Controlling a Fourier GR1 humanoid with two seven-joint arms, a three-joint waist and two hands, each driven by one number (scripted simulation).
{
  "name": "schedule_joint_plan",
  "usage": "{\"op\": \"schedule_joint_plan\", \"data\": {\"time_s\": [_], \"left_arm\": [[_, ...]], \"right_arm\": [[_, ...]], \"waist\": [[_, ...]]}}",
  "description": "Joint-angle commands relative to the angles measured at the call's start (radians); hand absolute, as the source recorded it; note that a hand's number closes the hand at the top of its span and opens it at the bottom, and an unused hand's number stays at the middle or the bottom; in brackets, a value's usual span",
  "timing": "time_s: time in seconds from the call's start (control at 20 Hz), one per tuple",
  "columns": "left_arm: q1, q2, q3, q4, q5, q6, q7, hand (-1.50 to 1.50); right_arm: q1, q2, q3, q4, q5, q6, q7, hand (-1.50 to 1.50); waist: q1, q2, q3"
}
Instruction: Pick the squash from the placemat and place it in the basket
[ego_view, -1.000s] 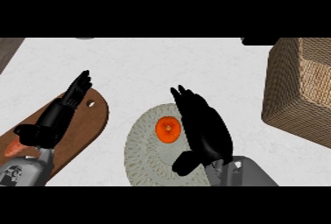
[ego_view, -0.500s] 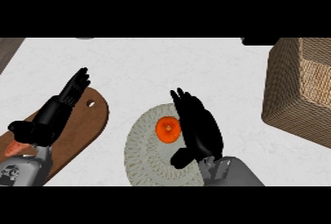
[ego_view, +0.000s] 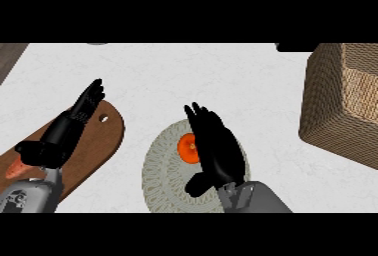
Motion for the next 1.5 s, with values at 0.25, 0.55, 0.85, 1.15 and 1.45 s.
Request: {"op": "schedule_joint_plan", "data": {"time_s": [0.25,0.55,0.85,1.15,1.45], "left_arm": [[-0.045,0.007,0.081,-0.010,0.014,-0.071,0.050,0.00],[-0.068,-0.063,0.051,0.043,-0.061,-0.037,0.020,0.00],[-0.033,-0.071,0.085,-0.024,-0.049,-0.082,0.054,0.00],[0.000,-0.074,0.092,0.022,-0.081,-0.105,-0.039,0.00],[0.012,-0.117,0.081,-0.039,-0.099,-0.087,0.023,0.00]], "right_arm": [[-0.050,0.004,0.021,0.093,0.007,0.004,0.051,-1.50],[-0.046,0.004,-0.036,0.237,0.044,-0.059,-0.102,-1.50],[-0.107,0.004,0.041,0.261,-0.016,-0.092,0.020,-1.50],[-0.149,0.004,0.047,0.361,-0.038,-0.117,0.041,-1.50],[-0.112,0.004,0.073,0.389,-0.079,-0.125,0.001,-1.50]], "waist": [[0.001,0.000,0.000],[-0.002,0.002,0.000],[0.002,0.001,0.000],[0.004,0.001,0.000],[0.004,0.001,0.000]]}}
